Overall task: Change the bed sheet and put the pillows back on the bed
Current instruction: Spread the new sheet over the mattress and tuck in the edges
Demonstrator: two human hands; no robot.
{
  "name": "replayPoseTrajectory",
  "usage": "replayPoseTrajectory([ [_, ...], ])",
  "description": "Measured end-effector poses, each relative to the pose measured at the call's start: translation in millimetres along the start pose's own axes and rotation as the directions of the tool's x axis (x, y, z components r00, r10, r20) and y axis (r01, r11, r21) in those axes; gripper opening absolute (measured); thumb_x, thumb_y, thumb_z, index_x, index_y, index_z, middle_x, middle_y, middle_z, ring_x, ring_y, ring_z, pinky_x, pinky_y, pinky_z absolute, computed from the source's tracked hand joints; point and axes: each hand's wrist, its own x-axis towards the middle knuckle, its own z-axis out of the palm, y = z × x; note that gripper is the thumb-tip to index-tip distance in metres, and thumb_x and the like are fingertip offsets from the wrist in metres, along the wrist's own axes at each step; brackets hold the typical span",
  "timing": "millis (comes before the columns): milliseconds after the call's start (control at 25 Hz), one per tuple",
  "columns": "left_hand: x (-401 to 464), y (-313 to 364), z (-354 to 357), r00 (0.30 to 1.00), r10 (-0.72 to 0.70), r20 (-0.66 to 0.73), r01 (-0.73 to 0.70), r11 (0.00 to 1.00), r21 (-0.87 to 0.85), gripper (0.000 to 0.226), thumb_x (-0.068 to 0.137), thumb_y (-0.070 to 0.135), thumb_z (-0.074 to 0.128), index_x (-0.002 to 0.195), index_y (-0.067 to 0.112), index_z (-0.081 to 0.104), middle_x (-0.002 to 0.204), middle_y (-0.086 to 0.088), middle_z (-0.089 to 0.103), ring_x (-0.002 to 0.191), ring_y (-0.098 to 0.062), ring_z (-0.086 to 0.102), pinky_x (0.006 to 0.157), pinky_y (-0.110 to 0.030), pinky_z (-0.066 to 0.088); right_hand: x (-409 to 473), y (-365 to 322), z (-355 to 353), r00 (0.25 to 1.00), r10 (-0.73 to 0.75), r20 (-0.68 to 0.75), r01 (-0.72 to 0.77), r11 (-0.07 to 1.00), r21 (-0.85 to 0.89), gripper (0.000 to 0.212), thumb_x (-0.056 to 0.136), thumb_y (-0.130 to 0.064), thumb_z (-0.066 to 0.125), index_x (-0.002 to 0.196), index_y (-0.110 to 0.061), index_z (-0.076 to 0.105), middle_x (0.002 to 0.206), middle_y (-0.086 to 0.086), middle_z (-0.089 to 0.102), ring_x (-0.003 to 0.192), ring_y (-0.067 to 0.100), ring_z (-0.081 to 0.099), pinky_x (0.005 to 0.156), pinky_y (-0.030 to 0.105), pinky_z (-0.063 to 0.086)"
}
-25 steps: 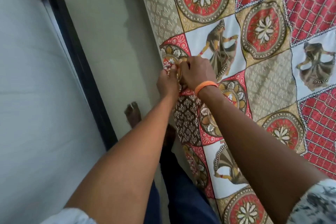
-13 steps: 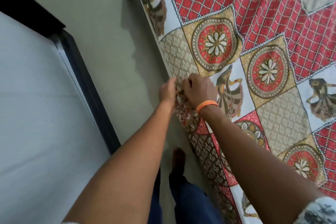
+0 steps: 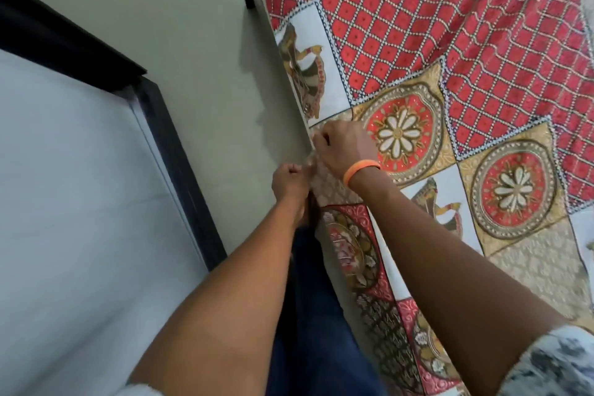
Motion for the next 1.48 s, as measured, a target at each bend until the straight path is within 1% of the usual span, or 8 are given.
replayPoseTrajectory([
  [80, 11.9, 25.0, -1.7, 0.998, -0.066, -0.004, 0.066, 0.998, 0.006, 0.009, 0.084, 0.013, 0.061, 0.079, 0.008, 0.056, 0.084, -0.018, 0.064, 0.079, -0.037, 0.060, 0.067, -0.039, 0.050, 14.5, -1.2, -9.5, 0.998, 0.016, -0.054, -0.016, 1.000, 0.011, 0.036, 0.095, -0.035, 0.046, 0.067, -0.012, 0.047, 0.060, 0.006, 0.046, 0.058, 0.031, 0.052, 0.045, 0.026, 0.021],
  [200, 38.8, 95.2, 4.1, 0.995, -0.064, 0.076, 0.084, 0.951, -0.299, 0.037, 0.087, 0.040, 0.060, 0.098, 0.004, 0.059, 0.089, -0.012, 0.062, 0.075, -0.030, 0.061, 0.062, -0.036, 0.053, 43.2, -4.1, -25.2, 0.985, 0.031, -0.168, -0.026, 0.999, 0.034, 0.035, 0.096, -0.037, 0.045, 0.068, -0.016, 0.043, 0.059, 0.003, 0.043, 0.054, 0.027, 0.046, 0.046, 0.026, 0.022],
  [320, 58.1, 146.6, 28.3, 0.999, -0.034, 0.028, 0.041, 0.946, -0.322, 0.060, 0.092, 0.056, 0.055, 0.119, 0.002, 0.060, 0.113, -0.016, 0.068, 0.101, -0.034, 0.067, 0.087, -0.050, 0.057, 85.5, -14.6, -38.6, 0.983, 0.031, -0.183, -0.030, 1.000, 0.003, 0.032, 0.096, -0.039, 0.044, 0.074, -0.017, 0.051, 0.068, 0.004, 0.046, 0.060, 0.026, 0.045, 0.054, 0.030, 0.032],
  [600, 101.3, 171.7, 2.8, 0.922, 0.099, -0.375, -0.145, 0.985, -0.098, 0.028, 0.098, 0.030, 0.055, 0.090, 0.004, 0.055, 0.090, -0.010, 0.062, 0.089, -0.030, 0.061, 0.068, -0.031, 0.039, 145.3, -49.7, -49.7, 0.995, -0.093, -0.038, 0.092, 0.995, -0.028, 0.027, 0.097, -0.036, 0.046, 0.078, -0.017, 0.052, 0.076, 0.011, 0.059, 0.064, 0.029, 0.052, 0.055, 0.030, 0.035],
  [840, 105.0, 192.2, 5.3, 0.996, 0.049, -0.068, -0.050, 0.999, -0.005, 0.012, 0.096, 0.018, 0.051, 0.096, 0.009, 0.059, 0.095, -0.009, 0.066, 0.093, -0.031, 0.063, 0.072, -0.036, 0.050, 188.2, -83.7, -63.1, 0.996, -0.069, -0.052, 0.067, 0.997, -0.043, 0.026, 0.098, -0.035, 0.045, 0.088, -0.013, 0.056, 0.076, 0.009, 0.062, 0.061, 0.028, 0.057, 0.054, 0.031, 0.044],
  [1000, 139.2, 255.4, -8.7, 0.996, 0.012, 0.089, 0.015, 0.953, -0.303, 0.029, 0.095, 0.034, 0.049, 0.094, 0.012, 0.067, 0.094, -0.009, 0.072, 0.091, -0.031, 0.069, 0.077, -0.045, 0.058, 237.5, -97.7, -86.2, 0.977, 0.007, -0.213, 0.003, 0.999, 0.049, 0.023, 0.098, -0.035, 0.048, 0.098, -0.013, 0.052, 0.078, 0.007, 0.061, 0.065, 0.030, 0.059, 0.054, 0.033, 0.041],
  [1200, 163.8, 299.1, 4.2, 0.999, -0.024, -0.028, 0.022, 0.998, -0.060, 0.068, 0.096, 0.061, 0.043, 0.123, 0.000, 0.054, 0.123, -0.022, 0.062, 0.111, -0.038, 0.061, 0.089, -0.042, 0.051, 310.9, -118.1, -115.2, 0.980, -0.015, -0.198, -0.014, 0.989, -0.146, 0.051, 0.083, -0.066, 0.058, 0.095, -0.017, 0.053, 0.096, 0.016, 0.068, 0.082, 0.039, 0.065, 0.062, 0.038, 0.040],
  [1480, 213.6, 317.2, -14.0, 0.956, 0.179, -0.233, -0.201, 0.977, -0.075, 0.054, 0.099, 0.053, 0.045, 0.097, 0.004, 0.068, 0.098, -0.016, 0.071, 0.091, -0.032, 0.066, 0.077, -0.038, 0.051, 365.8, -122.9, -110.8, 0.939, -0.341, -0.036, 0.289, 0.844, -0.452, 0.035, 0.096, -0.044, 0.048, 0.084, -0.016, 0.066, 0.064, 0.013, 0.060, 0.056, 0.035, 0.062, 0.046, 0.021, 0.016],
])
